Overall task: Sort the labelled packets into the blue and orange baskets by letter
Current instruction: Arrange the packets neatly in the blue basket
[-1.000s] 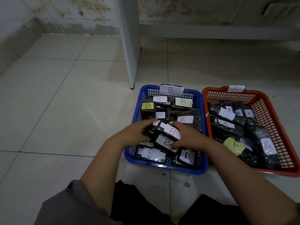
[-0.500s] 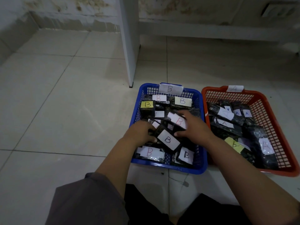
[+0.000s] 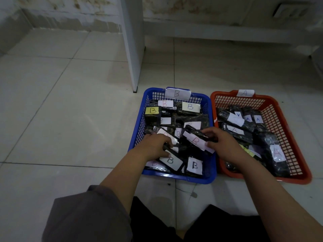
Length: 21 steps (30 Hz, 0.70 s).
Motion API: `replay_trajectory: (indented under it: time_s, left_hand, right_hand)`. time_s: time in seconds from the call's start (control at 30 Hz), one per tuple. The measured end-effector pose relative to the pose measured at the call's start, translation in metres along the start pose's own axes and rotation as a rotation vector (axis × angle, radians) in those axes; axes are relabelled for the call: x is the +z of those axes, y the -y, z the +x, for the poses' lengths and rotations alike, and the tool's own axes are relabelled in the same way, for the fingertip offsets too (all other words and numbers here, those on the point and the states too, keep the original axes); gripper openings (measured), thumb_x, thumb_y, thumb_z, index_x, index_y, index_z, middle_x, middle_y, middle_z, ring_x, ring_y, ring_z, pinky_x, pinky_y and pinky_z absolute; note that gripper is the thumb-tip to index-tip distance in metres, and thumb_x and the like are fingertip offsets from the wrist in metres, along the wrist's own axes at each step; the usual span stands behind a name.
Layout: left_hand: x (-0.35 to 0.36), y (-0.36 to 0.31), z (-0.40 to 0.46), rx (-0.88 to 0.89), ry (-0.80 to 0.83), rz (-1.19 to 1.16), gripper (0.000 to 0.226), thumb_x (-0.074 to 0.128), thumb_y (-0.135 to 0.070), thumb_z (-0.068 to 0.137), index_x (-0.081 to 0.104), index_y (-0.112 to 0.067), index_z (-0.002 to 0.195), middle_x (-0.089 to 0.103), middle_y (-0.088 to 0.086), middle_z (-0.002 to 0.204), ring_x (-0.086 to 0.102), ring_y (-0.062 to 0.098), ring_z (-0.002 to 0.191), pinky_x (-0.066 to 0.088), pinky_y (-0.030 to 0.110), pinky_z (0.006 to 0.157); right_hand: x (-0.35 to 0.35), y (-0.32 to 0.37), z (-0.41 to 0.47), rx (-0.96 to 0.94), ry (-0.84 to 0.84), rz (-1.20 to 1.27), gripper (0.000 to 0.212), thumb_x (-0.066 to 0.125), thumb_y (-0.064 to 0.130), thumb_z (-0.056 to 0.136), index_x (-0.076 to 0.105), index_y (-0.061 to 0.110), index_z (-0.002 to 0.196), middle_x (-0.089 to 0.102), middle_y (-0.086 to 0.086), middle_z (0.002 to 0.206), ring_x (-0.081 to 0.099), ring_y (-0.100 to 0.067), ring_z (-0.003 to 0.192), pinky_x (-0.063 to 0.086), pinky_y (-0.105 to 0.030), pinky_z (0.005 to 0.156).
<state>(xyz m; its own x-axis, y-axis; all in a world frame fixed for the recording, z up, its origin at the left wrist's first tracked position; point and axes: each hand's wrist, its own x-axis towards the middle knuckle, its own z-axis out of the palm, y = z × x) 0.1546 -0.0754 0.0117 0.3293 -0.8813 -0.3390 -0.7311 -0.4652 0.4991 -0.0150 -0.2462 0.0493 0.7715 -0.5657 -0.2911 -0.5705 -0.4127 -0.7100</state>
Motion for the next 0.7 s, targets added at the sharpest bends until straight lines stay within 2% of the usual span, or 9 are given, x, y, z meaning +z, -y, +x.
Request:
replay_trajectory:
  time_s: [0.1,0.2,0.27,0.33,0.43,0.53,0.6,0.67,0.7]
  left_hand:
    - [0.000,0.002,0.000,-0.068,0.044,-0.039,0.054,0.076,-0.029,0.075,0.051,-0.027,0.123,0.057,-0.001,0.125,0.052,0.021,0.114,0.040,0.036,0.098]
    - [0.004,0.001,-0.001,-0.108,0.136,0.070,0.077,0.079,-0.033,0.070,0.042,-0.029,0.137,0.049,0.001,0.137,0.042,0.024,0.127,0.029,0.038,0.109]
    - [0.003,-0.002,-0.001,-0.101,0.154,0.171,0.076,0.079,-0.040,0.067,0.046,-0.031,0.135,0.047,0.000,0.137,0.034,0.024,0.132,0.020,0.039,0.111]
    - [-0.002,-0.005,-0.001,-0.111,0.182,0.193,0.071,0.077,-0.045,0.068,0.050,-0.031,0.133,0.044,0.002,0.138,0.028,0.023,0.134,0.014,0.038,0.111]
    - [-0.009,-0.006,0.000,-0.114,0.257,0.249,0.070,0.073,-0.050,0.072,0.050,-0.030,0.135,0.040,0.004,0.142,0.023,0.024,0.136,0.011,0.038,0.111]
    - [-0.012,-0.007,0.000,-0.091,0.335,0.324,0.063,0.068,-0.052,0.076,0.053,-0.028,0.131,0.045,0.003,0.137,0.027,0.024,0.133,0.013,0.042,0.112]
    - [-0.014,-0.008,0.004,-0.088,0.263,0.157,0.051,0.067,-0.052,0.077,0.062,-0.025,0.120,0.055,0.002,0.124,0.040,0.021,0.122,0.024,0.041,0.110]
    - [-0.016,-0.007,0.012,-0.064,0.035,0.000,0.037,0.063,-0.039,0.085,0.062,-0.025,0.119,0.058,-0.002,0.123,0.048,0.018,0.117,0.034,0.038,0.106]
    - [-0.015,-0.006,0.018,-0.049,-0.079,0.044,0.036,0.061,-0.030,0.088,0.057,-0.025,0.123,0.054,-0.003,0.128,0.044,0.018,0.123,0.032,0.037,0.107]
  right_hand:
    - [-0.002,-0.001,0.000,0.037,-0.067,0.098,0.031,0.067,0.004,0.082,0.060,0.024,0.104,0.061,-0.002,0.108,0.056,-0.014,0.102,0.044,-0.024,0.077]
    - [-0.004,0.001,0.004,0.058,-0.120,0.179,0.026,0.070,0.003,0.079,0.062,0.017,0.099,0.064,-0.003,0.101,0.059,-0.018,0.099,0.045,-0.024,0.076]
    - [-0.004,0.006,0.011,0.039,-0.131,0.186,0.025,0.070,0.002,0.079,0.061,0.017,0.097,0.063,-0.002,0.100,0.059,-0.019,0.101,0.046,-0.028,0.082]
    - [-0.005,0.015,0.022,0.005,-0.121,0.142,0.023,0.068,0.002,0.081,0.061,0.018,0.097,0.061,0.002,0.101,0.057,-0.014,0.101,0.044,-0.024,0.080]
    - [-0.006,0.032,0.048,-0.041,-0.109,0.092,0.022,0.064,0.001,0.084,0.060,0.018,0.098,0.060,0.002,0.105,0.054,-0.010,0.102,0.039,-0.017,0.076]
    - [-0.004,0.043,0.079,-0.051,-0.129,0.076,0.021,0.061,0.000,0.086,0.058,0.018,0.097,0.063,-0.004,0.111,0.057,-0.016,0.105,0.043,-0.023,0.081]
    - [-0.003,0.047,0.095,-0.038,-0.128,0.038,0.022,0.058,0.000,0.088,0.058,0.018,0.100,0.063,-0.006,0.115,0.058,-0.020,0.108,0.046,-0.028,0.084]
    - [-0.005,0.048,0.106,-0.015,-0.165,0.000,0.023,0.055,0.001,0.090,0.059,0.017,0.105,0.061,-0.005,0.120,0.057,-0.021,0.110,0.048,-0.033,0.090]
    - [-0.008,0.047,0.108,-0.002,-0.191,0.019,0.024,0.054,0.001,0.090,0.060,0.016,0.107,0.061,-0.005,0.121,0.056,-0.021,0.111,0.048,-0.034,0.091]
